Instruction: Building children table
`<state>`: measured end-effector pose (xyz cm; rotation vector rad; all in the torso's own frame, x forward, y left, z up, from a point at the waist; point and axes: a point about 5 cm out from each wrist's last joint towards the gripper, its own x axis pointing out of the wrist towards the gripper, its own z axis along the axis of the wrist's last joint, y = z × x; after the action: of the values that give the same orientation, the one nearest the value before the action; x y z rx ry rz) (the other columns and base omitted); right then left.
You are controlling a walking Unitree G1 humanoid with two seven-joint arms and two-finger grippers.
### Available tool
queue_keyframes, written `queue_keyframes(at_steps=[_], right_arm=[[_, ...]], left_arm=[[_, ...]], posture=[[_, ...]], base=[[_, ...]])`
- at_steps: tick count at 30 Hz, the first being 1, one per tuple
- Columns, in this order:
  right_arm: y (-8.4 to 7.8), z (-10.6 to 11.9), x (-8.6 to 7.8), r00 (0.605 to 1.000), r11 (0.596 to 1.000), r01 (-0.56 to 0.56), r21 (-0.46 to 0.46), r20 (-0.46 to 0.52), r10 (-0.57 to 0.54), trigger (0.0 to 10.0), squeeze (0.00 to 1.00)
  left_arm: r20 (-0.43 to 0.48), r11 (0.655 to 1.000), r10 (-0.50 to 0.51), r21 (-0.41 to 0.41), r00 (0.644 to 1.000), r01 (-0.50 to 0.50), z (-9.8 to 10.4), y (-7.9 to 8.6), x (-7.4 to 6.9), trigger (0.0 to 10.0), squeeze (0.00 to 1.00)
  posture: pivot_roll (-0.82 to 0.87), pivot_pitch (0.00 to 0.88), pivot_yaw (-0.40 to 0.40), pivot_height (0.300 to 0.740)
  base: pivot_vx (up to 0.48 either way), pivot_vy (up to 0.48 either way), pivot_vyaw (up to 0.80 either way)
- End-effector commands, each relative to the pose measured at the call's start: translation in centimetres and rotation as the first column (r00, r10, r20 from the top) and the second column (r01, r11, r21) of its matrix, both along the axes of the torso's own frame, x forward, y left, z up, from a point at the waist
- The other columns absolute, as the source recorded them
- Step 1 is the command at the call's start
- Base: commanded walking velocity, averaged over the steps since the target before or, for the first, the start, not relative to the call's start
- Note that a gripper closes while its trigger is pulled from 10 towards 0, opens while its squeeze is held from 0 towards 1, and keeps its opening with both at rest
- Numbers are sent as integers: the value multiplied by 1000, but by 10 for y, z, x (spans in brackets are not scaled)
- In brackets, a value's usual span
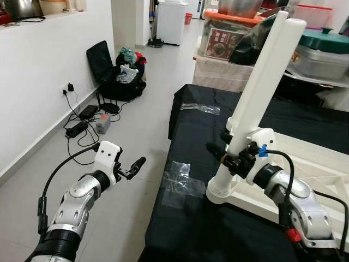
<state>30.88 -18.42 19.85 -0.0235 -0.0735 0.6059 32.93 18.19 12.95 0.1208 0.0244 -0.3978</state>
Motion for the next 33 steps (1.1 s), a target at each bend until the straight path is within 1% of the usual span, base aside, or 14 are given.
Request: queue_keyframes(at_steps=[1, 3, 4, 7, 11, 14, 15, 21, 26, 27, 29, 30, 32, 33], right_arm=[[4, 1, 2, 1000, 999, -26, 21, 4, 26, 10000, 0], [3, 0, 1, 1000, 999, -26, 32, 3, 26, 8824, 0], [-1, 1, 1, 1000, 999, -9, 49, 10, 9, 471, 0], [-8, 0, 3, 999, 998, 38, 54, 5, -38, 0, 0], [-23, -9, 7, 972, 972, 234, -5, -19, -234, 0, 0], [-36, -21, 11, 873, 874, 477, -87, -67, -483, 0, 0], [-52, -27, 8, 664, 669, 737, -92, -88, -743, 0, 0], [-41, -35, -14, 466, 476, 878, -45, -145, -873, 0, 0], [-21, -42, -20, 495, 511, 858, -54, -176, -851, 0, 0], [-7, -42, -19, 571, 586, 810, -31, -187, -799, 6118, 0], [2, -42, -18, 622, 635, 772, -13, -192, -759, 6118, 0], [8, -40, -16, 672, 682, 731, 5, -177, -719, 10000, 35], [8, -40, -16, 672, 682, 731, 5, -177, -719, 10000, 35], [10, -36, -14, 698, 704, 710, 29, -166, -697, 10000, 1000]], left_arm=[[-7, 1000, -2, 3, 1000, 3, -3, 1, -3, 10000, 0], [-7, 1000, -2, 4, 1000, 2, -2, 2, -2, 10000, 0], [-7, 1000, -3, 6, 1000, 3, -2, 3, -2, 10000, 0], [-8, 1000, -6, 6, 1000, 6, -1, 2, -1, 10000, 0], [-7, 1000, -14, 5, 1000, 14, 0, -1, 1, 10000, 0], [-7, 1000, -16, 4, 1000, 16, 0, -1, 0, 10000, 0], [-9, 1000, -17, 4, 1000, 17, -1, -2, 0, 10000, 0], [-13, 1000, -13, 4, 1000, 13, -2, -1, -1, 10000, 0], [-16, 1000, -14, 5, 1000, 14, -2, -1, -1, 10000, 0], [-15, 1000, -15, 4, 1000, 15, -2, -2, -1, 10000, 0], [-14, 1000, -15, 4, 1000, 15, -2, -2, 0, 10000, 0], [-13, 1000, -16, 4, 1000, 16, -2, -3, 0, 10000, 0], [-13, 1000, -16, 4, 1000, 16, -2, -3, 0, 10000, 0], [-13, 1000, -17, 3, 1000, 17, -2, -3, 1, 10000, 0]], posture=[[81, 0, -123, 740], [77, 0, -121, 740], [77, 0, -121, 740], [67, 0, -113, 740], [59, 0, -109, 740], [55, 0, -107, 740], [55, 0, -107, 740], [56, 0, -104, 740], [56, 0, -104, 740], [51, 0, -106, 740], [51, 0, -106, 740], [51, 0, -106, 740], [51, 0, -106, 740], [51, 0, -106, 740]], base=[[0, 0, 0], [0, 0, 0], [0, 0, 0], [0, 0, 0], [0, 0, 0], [0, 0, 0], [0, 0, 0], [0, 0, 0], [0, 0, 0], [0, 0, 0], [0, 0, 0], [0, 0, 0], [0, 0, 0], [0, 0, 0]])
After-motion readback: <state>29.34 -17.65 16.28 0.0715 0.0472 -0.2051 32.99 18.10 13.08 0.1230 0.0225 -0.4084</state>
